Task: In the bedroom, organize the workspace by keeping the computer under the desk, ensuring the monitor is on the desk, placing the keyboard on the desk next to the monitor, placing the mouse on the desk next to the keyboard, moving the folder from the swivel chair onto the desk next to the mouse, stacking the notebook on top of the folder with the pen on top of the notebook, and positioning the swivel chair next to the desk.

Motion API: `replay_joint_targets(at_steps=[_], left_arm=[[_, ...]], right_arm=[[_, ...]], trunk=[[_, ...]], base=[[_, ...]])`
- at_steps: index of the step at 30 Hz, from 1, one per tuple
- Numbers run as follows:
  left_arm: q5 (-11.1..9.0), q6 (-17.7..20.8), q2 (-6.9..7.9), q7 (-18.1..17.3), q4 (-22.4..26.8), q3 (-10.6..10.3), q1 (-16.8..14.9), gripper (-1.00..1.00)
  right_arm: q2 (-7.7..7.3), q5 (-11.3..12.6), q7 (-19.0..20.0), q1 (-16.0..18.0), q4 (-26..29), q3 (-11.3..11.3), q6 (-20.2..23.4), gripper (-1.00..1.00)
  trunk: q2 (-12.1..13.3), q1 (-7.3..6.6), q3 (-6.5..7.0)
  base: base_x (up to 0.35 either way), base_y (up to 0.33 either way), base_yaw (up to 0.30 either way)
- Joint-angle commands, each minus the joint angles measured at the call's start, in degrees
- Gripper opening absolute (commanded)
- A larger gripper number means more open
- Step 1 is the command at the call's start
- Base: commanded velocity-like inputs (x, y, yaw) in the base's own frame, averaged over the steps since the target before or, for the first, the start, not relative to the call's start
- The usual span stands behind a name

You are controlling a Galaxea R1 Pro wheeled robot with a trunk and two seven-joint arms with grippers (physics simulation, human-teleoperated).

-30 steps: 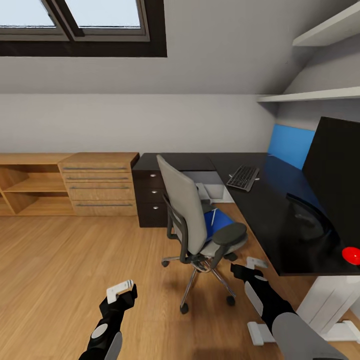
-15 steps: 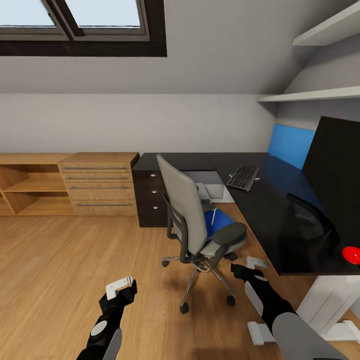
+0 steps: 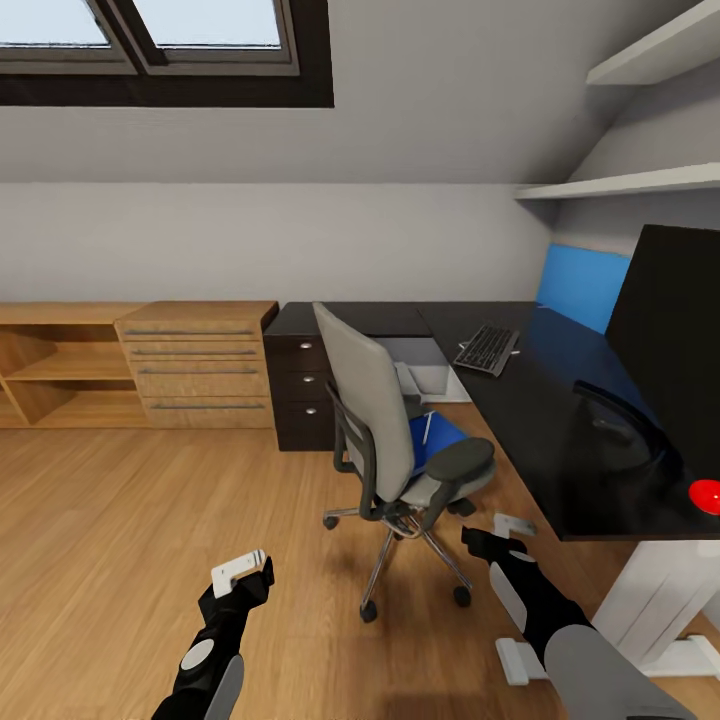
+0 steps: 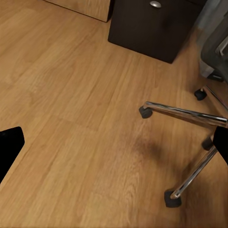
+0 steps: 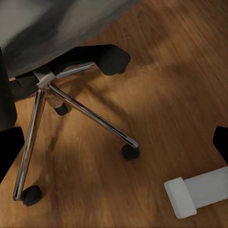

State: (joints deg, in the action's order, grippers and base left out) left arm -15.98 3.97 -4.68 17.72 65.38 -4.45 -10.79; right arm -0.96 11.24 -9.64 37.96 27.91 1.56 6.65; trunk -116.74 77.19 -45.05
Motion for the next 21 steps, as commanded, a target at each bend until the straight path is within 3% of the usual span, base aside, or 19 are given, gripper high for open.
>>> replay_joint_targets(at_steps=[1, 17, 21], left_arm=[[-0.4, 0.3, 0.02, 0.4, 0.1, -0.1, 0.0, 1.00], [-0.4, 0.3, 0.02, 0.2, -0.3, 0.0, 0.0, 1.00], [-0.4, 0.3, 0.02, 0.2, -0.3, 0.0, 0.0, 1.00]], right_arm=[[-0.01, 0.4, -0.2, 0.0, 0.1, -0.1, 0.3, 1.00], [0.04, 0.4, -0.3, 0.0, 0.1, -0.1, -0.1, 1.00], [0.15, 0.2, -0.4, 0.0, 0.1, -0.1, -2.0, 1.00]], trunk=[[0.0, -0.01, -0.06], [0.0, -0.01, -0.06], [0.0, -0.01, -0.06]], base=[[0.000, 0.000, 0.000], [0.091, 0.000, 0.001], [0.001, 0.000, 0.190]])
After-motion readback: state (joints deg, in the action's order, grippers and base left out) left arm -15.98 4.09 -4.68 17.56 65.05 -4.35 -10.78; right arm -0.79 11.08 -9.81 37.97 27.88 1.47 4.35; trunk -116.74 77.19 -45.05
